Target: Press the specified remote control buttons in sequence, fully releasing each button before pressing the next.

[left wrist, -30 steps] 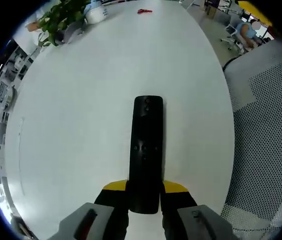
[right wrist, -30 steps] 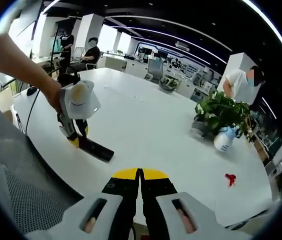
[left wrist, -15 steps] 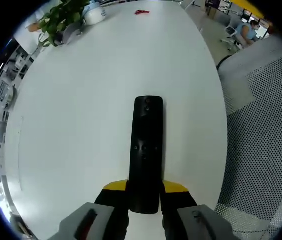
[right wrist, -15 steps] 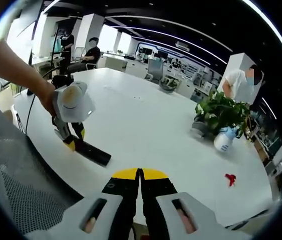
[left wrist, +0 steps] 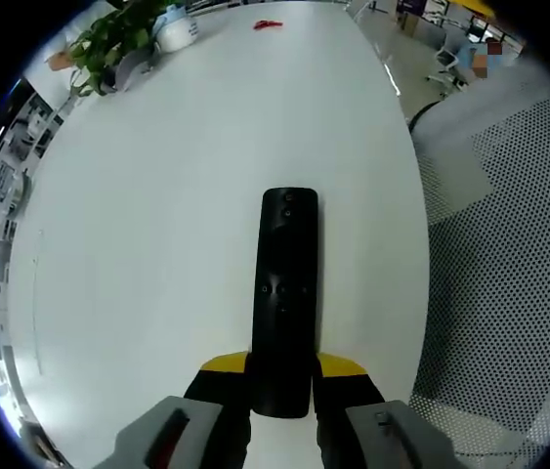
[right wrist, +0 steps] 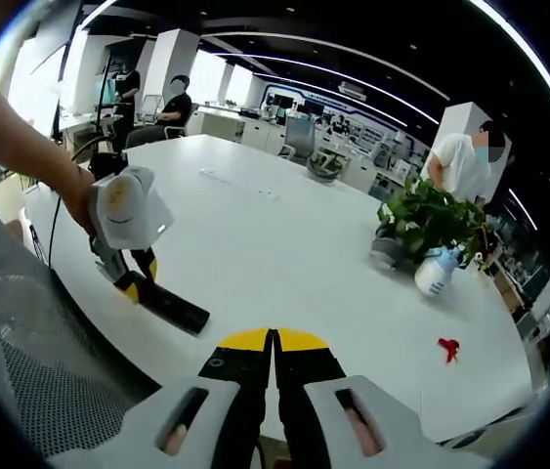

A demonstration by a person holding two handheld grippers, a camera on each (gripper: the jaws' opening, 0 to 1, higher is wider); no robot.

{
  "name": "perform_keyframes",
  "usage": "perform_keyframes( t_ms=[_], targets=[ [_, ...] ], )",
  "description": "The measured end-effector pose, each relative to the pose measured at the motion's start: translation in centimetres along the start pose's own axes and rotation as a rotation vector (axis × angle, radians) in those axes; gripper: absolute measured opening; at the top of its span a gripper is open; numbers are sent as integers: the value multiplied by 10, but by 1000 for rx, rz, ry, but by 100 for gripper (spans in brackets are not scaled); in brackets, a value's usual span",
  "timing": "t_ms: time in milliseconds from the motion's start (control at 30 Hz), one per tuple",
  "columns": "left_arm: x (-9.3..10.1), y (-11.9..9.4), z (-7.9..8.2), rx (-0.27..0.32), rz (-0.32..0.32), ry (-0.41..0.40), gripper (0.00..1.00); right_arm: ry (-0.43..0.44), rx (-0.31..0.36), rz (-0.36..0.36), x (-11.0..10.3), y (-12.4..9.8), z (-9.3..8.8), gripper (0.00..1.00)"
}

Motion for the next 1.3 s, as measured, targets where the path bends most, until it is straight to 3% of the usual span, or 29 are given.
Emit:
perform_keyframes(
  t_ms=[267, 667, 1300],
  targets=[
    [14, 1, -2, 11, 1, 9, 23, -6, 1, 5, -1, -1, 0, 0],
    [28, 2, -4, 83, 1, -16, 23, -10, -2, 5, -1, -1, -1, 0],
    [30, 0, -7, 271, 1, -44, 24, -7, -33, 6, 0, 1, -5, 0]
  ],
)
Point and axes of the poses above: the point that each gripper's makers call its tool centre point, and the gripper's own axes: y roughly forward along the fingers, x roughly to its right, z roughly out of its top, the point moved 1 cm from there along -y, roughly backward along the fingers, and after that the axes turned 10 degrees about -z, right-handed, at the moved point
